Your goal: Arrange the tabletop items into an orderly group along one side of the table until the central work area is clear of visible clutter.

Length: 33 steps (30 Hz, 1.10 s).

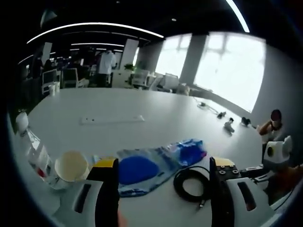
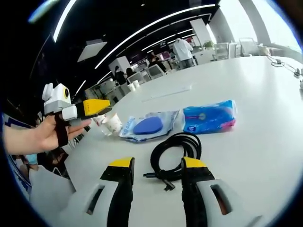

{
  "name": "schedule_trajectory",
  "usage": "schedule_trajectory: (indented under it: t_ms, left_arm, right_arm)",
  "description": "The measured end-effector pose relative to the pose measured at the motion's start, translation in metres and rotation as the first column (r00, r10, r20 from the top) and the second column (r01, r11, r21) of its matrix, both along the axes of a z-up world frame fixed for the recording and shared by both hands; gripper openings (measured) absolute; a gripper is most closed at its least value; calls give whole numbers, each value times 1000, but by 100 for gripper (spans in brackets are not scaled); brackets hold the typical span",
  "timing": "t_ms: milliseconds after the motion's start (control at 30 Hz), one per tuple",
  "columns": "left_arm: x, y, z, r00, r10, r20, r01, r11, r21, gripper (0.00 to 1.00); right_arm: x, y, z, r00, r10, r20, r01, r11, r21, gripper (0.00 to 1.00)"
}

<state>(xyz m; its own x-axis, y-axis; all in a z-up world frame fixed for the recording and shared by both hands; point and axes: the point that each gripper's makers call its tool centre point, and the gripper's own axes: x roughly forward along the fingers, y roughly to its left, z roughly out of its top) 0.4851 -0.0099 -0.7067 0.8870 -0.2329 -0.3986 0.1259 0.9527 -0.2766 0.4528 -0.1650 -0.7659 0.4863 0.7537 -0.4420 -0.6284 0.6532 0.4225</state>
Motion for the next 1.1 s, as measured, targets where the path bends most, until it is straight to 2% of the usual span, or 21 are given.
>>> schedule_trajectory:
  t_ms: [467, 767, 1100]
  left_arm:
    - [-6, -31, -45, 989, -39, -141, 32, 998, -50, 70]
    - [-9, -37, -68, 975, -37, -218, 21, 997, -76, 64]
    - [-9, -47, -81, 966, -29, -256, -2, 993, -119, 63]
  right_arm:
    - [21, -20, -9, 998, -66, 17, 67, 996, -55, 36]
    - [27, -23, -19, 997, -81, -3, 80, 993, -85, 36]
    - [34, -18, -28, 998, -60, -28, 57, 993, -101, 36]
